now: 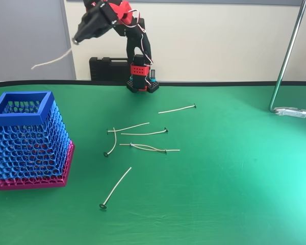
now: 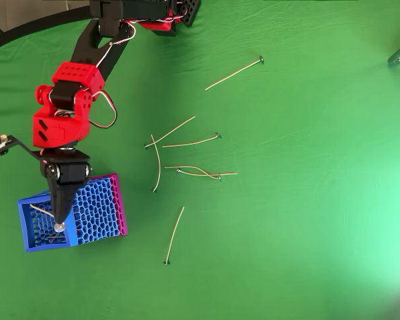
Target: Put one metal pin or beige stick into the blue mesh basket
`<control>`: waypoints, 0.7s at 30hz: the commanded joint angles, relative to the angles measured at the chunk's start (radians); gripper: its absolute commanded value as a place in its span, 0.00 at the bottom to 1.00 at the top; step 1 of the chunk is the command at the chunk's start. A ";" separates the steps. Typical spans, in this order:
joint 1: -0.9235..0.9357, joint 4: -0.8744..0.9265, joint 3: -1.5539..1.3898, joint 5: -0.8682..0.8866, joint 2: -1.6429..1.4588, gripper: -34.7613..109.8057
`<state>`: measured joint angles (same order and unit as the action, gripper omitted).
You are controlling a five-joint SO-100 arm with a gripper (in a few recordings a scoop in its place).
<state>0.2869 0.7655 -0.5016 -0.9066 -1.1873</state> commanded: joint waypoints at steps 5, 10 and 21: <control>0.066 -0.055 0.144 0.058 0.089 0.24; 0.081 -0.080 0.238 0.129 0.196 0.24; 0.143 -0.106 0.258 0.373 0.229 0.24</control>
<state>0.4050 0.6780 -0.2454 -0.5890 -0.9127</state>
